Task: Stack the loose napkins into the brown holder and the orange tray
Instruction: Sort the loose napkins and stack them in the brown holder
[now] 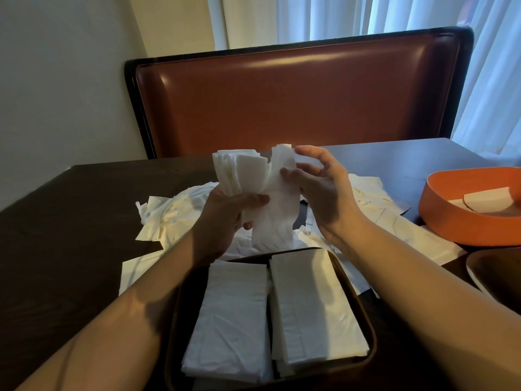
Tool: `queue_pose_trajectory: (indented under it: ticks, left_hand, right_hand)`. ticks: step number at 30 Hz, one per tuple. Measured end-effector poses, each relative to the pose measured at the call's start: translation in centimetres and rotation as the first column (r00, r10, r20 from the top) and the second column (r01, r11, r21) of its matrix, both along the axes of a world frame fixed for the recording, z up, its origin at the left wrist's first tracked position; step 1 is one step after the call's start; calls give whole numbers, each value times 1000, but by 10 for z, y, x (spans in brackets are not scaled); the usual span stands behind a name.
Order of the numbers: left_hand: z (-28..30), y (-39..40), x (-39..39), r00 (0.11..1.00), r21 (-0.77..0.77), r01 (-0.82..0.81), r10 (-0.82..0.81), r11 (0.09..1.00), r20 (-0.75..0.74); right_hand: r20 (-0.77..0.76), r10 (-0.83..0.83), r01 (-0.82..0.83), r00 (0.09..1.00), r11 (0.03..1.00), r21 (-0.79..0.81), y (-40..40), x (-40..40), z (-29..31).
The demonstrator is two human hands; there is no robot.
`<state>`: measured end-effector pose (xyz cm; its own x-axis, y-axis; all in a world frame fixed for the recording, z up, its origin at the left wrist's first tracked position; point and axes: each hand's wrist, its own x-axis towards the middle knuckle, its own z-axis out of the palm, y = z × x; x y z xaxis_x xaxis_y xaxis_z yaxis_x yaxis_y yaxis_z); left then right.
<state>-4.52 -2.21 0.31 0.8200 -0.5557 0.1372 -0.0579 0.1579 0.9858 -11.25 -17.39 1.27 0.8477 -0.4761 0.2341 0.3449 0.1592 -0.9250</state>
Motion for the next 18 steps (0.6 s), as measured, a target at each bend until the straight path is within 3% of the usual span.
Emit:
queue_pose_trajectory:
  ticks: [4, 8, 11, 14, 16, 18]
  left_hand:
    - [-1, 0, 0, 999, 29, 31, -30, 999, -38]
    - [0, 1, 1, 996, 10, 29, -28, 1000, -80]
    - [-1, 2, 2, 996, -37, -58, 55, 998, -73]
    - [1, 4, 3, 997, -114, -75, 73, 991, -22]
    - [3, 6, 2, 996, -122, -87, 91, 989, 26]
    - [5, 6, 1, 993, -129, -91, 100, 987, 61]
  right_hand:
    - [8, 25, -25, 1000, 998, 49, -2, 0, -1]
    - [171, 131, -132, 977, 991, -1, -7, -7, 5]
    - [177, 201, -194, 963, 979, -61, -7, -11, 7]
    - [152, 129, -123, 980, 991, -47, -8, -10, 3]
    - [89, 20, -9, 996, 992, -122, -10, -8, 0]
    - [9, -5, 6, 1000, 979, -205, -12, -7, -3]
